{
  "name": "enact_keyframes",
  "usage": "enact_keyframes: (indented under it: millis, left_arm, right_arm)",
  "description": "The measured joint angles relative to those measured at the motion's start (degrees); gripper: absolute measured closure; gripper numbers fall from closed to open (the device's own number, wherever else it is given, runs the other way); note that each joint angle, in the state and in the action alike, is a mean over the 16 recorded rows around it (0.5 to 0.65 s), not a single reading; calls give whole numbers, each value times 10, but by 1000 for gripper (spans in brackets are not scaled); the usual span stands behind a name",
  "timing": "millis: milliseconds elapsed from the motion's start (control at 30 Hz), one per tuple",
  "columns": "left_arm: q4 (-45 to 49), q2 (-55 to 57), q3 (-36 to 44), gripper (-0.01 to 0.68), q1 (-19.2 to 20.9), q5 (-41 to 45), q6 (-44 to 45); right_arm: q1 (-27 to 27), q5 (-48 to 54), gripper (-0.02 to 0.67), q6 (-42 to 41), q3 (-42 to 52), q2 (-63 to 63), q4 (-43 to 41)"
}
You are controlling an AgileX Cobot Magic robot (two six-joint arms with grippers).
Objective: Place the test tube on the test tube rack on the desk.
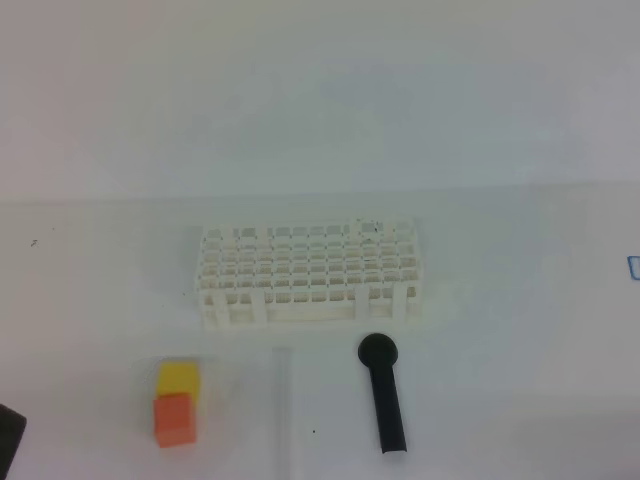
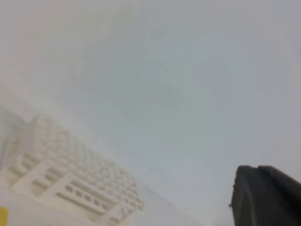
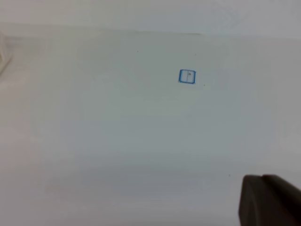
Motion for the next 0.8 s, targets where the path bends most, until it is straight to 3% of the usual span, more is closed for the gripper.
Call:
enact_keyframes:
  millis: [200, 467, 800]
  left_arm:
    - [77, 29, -88, 674, -10, 103, 93]
    - [266, 116, -234, 674, -32, 224, 104]
    - [415, 253, -360, 674, -59, 349, 80]
  right_arm:
    - [0, 0, 650, 0, 0, 0, 0]
    - [0, -26, 650, 2, 1, 0, 18]
    - [0, -124, 650, 34, 2, 0, 173]
